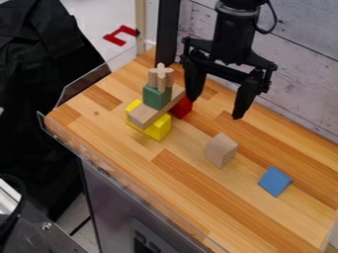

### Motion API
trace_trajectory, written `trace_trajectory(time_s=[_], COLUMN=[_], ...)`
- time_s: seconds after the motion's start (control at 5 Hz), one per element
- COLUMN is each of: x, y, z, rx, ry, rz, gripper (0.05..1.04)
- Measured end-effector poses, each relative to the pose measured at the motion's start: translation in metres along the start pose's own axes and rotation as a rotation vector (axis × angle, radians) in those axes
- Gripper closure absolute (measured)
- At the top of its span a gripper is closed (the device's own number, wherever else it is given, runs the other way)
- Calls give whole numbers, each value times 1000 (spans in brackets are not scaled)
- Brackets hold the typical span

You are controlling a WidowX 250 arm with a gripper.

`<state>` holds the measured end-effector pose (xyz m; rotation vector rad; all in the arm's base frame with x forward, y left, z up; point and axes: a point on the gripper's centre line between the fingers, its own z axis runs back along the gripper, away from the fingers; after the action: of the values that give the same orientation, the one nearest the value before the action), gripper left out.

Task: Put the cube on top of the plus

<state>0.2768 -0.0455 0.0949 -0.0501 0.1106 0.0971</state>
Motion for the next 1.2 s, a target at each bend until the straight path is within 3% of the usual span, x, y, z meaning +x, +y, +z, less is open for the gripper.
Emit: trace_trajectory(time_s=[0.2,0.8,1.2], x=[-4,5,9], y=[2,-9,-14], z=[-11,-25,-56], rx=[9,-24,-57], ry=[42,-17,13], rz=[4,-142,-214], gripper=[83,83,83])
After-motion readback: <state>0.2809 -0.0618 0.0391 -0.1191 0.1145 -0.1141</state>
